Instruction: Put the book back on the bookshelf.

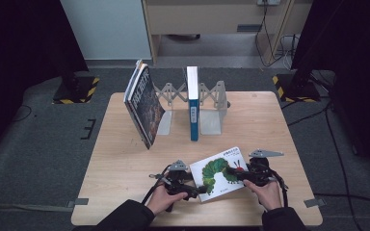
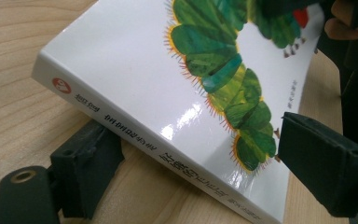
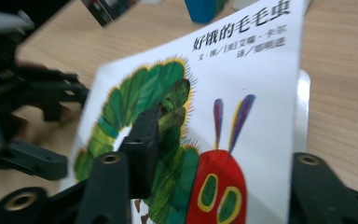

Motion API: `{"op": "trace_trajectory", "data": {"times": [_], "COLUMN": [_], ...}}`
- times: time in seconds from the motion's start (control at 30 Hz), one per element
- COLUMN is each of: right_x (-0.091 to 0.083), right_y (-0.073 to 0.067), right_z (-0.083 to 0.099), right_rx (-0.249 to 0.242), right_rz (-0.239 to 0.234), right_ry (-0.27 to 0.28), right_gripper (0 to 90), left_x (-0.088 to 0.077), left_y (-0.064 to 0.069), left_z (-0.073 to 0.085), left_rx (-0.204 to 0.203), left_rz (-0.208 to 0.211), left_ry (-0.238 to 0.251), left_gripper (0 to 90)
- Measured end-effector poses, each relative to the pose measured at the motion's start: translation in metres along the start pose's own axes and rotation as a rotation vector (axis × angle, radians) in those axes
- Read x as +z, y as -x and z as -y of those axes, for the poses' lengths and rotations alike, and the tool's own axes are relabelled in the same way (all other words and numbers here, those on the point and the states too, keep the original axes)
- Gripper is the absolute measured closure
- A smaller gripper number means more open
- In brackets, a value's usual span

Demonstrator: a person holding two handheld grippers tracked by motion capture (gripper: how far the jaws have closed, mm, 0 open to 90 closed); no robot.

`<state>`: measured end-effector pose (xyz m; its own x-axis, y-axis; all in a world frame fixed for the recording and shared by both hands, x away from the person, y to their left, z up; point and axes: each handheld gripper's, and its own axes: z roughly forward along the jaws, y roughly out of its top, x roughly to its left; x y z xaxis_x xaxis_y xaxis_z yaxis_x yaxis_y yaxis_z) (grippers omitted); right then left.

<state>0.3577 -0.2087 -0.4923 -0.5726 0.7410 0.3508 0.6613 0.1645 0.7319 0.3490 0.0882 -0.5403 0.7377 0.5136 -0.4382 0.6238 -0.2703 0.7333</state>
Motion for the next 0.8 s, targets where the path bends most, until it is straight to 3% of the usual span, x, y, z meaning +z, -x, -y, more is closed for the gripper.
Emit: {"op": "trace_trajectory", "data": {"times": [0.1,0.4,0.8], "right_x": [0.005,0.010,0.018], "right_y": [-0.001,-0.001,-0.010], "right_z": [0.002,0.006,0.006], "right_rx": [-0.015,-0.003,-0.016], "right_rz": [0.030,0.042,-0.011], "right_ry": [-0.037,-0.043,-0.047], "right_gripper": [46.8,45.7,44.3], "left_x": [0.000,-0.001,-0.002], "left_y": [0.000,-0.002,-0.005], "left_z": [0.000,0.000,0.001], "left_rx": [0.001,-0.019,-0.047], "left_rz": [0.001,0.007,0.019], "left_ry": [0.001,0.012,0.027], "left_gripper": [12.6,12.5,12.4]}}
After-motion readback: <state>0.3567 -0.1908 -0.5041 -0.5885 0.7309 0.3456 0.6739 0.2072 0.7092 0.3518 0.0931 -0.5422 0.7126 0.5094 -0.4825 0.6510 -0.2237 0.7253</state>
